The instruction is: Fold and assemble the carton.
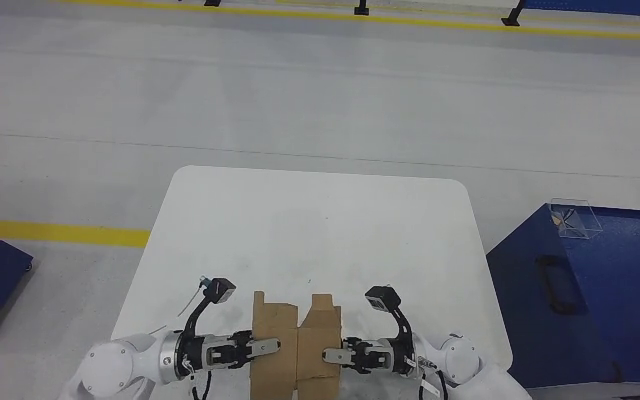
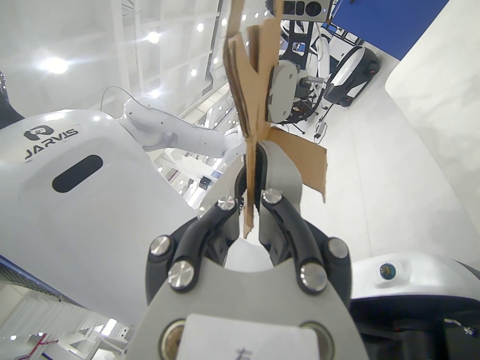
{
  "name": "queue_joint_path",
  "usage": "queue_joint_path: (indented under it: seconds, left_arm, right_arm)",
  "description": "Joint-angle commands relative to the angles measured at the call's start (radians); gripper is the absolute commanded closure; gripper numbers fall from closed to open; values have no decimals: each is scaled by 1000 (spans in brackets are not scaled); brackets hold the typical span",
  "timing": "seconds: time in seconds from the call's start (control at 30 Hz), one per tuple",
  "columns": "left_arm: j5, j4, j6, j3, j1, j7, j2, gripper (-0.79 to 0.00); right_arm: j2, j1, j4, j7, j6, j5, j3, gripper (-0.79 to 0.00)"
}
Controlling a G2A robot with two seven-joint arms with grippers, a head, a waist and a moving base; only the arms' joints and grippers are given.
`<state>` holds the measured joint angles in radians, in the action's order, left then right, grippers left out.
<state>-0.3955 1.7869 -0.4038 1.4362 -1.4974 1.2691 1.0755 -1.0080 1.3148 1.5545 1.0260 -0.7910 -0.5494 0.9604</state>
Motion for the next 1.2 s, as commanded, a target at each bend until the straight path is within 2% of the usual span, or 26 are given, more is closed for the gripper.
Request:
queue_joint_path:
  seconds: [0.0,0.27,0.4,0.5,0.63,0.77,0.83,0.87,0.9,1.1,1.17]
  left_arm:
    - [1,0,0,0,0,0,0,0]
    - [1,0,0,0,0,0,0,0]
    - [-65,-13,-71,-31,-5,-141,12,0]
    - [-148,-62,-186,-108,15,-264,34,0]
    - [-259,-163,-311,-232,79,-404,70,0]
    - [-354,-248,-375,-357,146,-427,104,0]
    - [-398,-280,-368,-412,175,-409,117,0]
    - [-413,-297,-363,-429,190,-393,122,0]
    - [-420,-315,-358,-443,202,-379,126,0]
    - [-503,-361,-306,-492,238,-301,144,0]
    - [-534,-369,-289,-496,241,-279,147,0]
  right_arm:
    - [0,0,0,0,0,0,0,-785]
    - [1,-3,5,-5,2,17,5,-785]
    - [12,5,10,-136,-76,205,121,-785]
    - [21,48,35,-226,-134,261,200,-785]
    - [32,88,46,-276,-215,364,287,-785]
    - [27,118,100,-336,-221,463,301,-785]
    - [22,131,123,-371,-221,503,295,-785]
    - [20,133,129,-389,-221,529,295,-714]
    - [17,135,134,-409,-221,564,296,-690]
    - [-1,162,161,-575,-221,789,296,-597]
    - [-3,169,172,-609,-221,825,290,-453]
